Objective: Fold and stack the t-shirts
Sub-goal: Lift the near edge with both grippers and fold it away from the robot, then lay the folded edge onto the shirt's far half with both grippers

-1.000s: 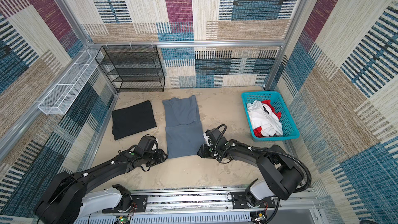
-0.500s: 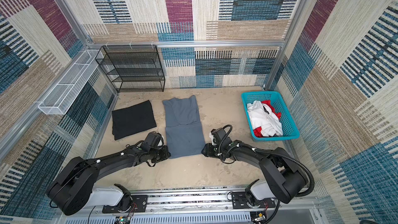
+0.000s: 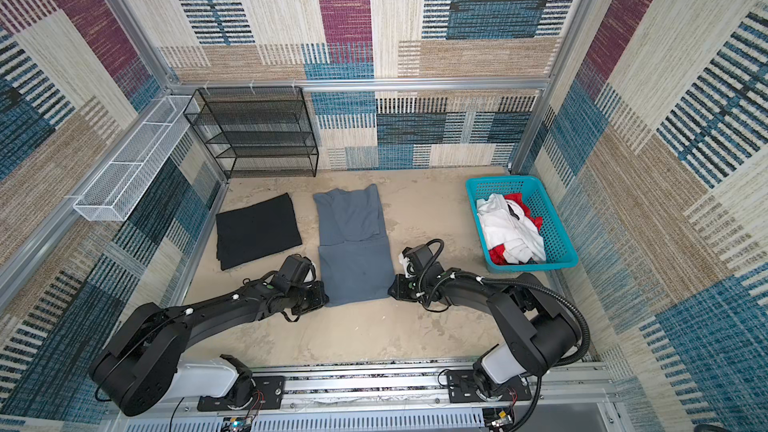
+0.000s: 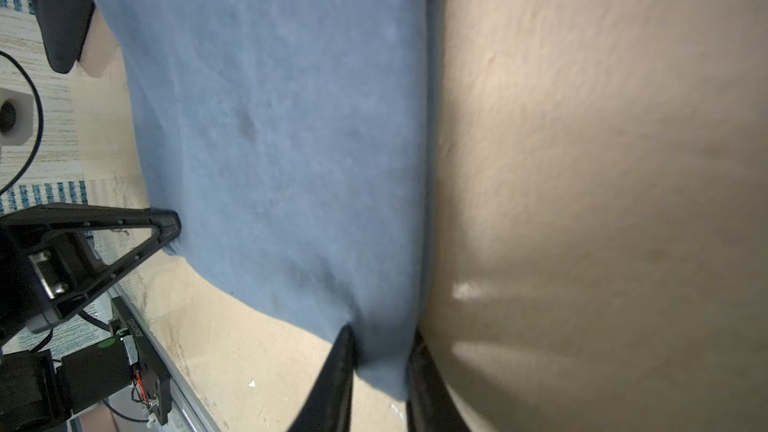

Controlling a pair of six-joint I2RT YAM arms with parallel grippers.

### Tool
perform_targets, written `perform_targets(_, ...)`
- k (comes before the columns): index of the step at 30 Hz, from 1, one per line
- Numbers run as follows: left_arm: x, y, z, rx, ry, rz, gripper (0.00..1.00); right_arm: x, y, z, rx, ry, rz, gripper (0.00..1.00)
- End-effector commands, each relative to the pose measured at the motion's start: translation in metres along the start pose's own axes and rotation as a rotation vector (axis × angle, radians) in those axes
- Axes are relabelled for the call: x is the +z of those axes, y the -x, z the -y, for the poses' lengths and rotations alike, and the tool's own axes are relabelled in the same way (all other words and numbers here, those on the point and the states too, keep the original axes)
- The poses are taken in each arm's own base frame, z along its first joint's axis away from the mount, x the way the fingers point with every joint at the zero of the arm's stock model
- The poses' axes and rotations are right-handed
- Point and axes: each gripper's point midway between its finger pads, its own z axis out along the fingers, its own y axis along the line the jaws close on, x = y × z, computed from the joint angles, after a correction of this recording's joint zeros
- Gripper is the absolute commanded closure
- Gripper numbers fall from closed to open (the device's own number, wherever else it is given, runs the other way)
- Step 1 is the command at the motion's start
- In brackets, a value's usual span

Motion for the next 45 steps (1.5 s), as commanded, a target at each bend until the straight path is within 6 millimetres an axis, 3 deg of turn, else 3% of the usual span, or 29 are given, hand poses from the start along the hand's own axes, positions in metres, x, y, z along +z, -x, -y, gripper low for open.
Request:
perform_targets(1, 0.001, -0.015, -0.021, -0.03, 0.082, -0.051, 0.92, 0.003, -0.007, 0.004, 0.003, -0.009, -0.029, 0.87)
perform_targets(4, 0.0, -0.015, -0.019, -0.032, 0.072, -0.05, 0.92, 0.003, -0.006, 0.0, -0.013, 0.015, -0.029, 1.0)
perform_targets(10, -0.006, -0.016, -0.007, -0.004, 0.02, -0.059, 0.97, -0.012, -0.008, -0.018, -0.071, 0.092, -0.009, 1.0)
perform_targets(20, -0.03, -0.039, -0.009, 0.018, 0.0, -0.119, 1.0, -0.035, -0.055, -0.027, -0.068, 0.169, -0.093, 1.0)
perform_targets(25, -0.049, -0.056, -0.009, 0.027, -0.007, -0.167, 1.0, -0.049, -0.073, -0.036, -0.061, 0.186, -0.129, 1.0)
perform_targets(33, -0.091, -0.073, 0.007, 0.066, -0.042, -0.233, 1.0, -0.081, -0.078, -0.055, -0.047, 0.218, -0.135, 1.0)
perform_targets(38, -0.124, -0.061, 0.025, 0.099, -0.069, -0.189, 1.0, -0.1, -0.059, -0.078, -0.062, 0.242, -0.087, 1.0)
perform_targets(45, -0.145, -0.009, 0.055, 0.122, -0.072, -0.009, 1.0, -0.123, 0.004, -0.107, -0.096, 0.216, 0.095, 1.0)
